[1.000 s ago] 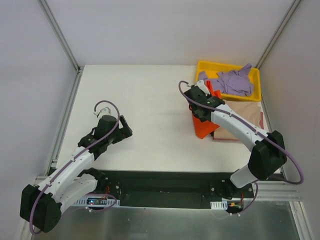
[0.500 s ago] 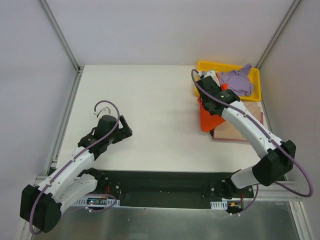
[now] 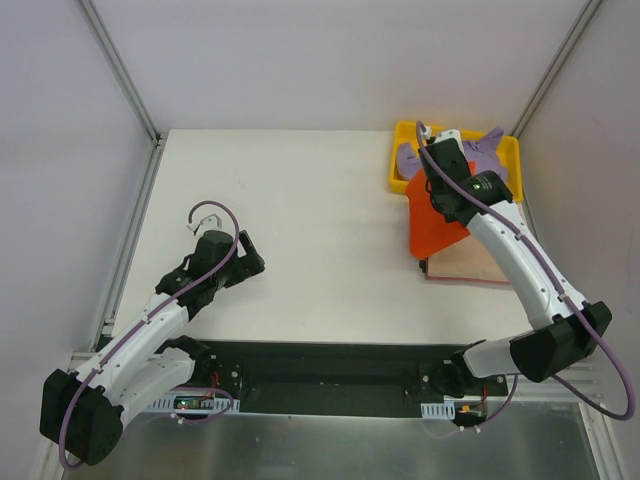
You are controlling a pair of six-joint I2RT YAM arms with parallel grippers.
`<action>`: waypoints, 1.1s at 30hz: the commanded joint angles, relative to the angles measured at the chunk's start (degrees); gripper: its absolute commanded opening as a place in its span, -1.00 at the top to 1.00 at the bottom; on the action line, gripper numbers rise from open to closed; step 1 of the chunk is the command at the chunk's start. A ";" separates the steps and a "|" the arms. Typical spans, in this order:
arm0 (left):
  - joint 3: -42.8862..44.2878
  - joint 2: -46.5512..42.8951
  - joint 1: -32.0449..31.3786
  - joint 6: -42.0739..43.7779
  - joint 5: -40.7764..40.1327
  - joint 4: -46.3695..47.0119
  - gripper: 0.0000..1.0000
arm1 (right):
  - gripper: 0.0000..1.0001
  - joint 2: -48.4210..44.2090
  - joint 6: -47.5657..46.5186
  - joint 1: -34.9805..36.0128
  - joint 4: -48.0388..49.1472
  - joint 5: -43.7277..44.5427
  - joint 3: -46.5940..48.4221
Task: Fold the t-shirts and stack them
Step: Put the neatly folded tshirt into the corner of the board with the right arm
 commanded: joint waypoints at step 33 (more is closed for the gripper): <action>0.99 0.79 -0.01 0.47 -0.44 -0.38 -0.98 | 0.99 -3.70 -1.73 -19.13 5.93 -14.90 -9.86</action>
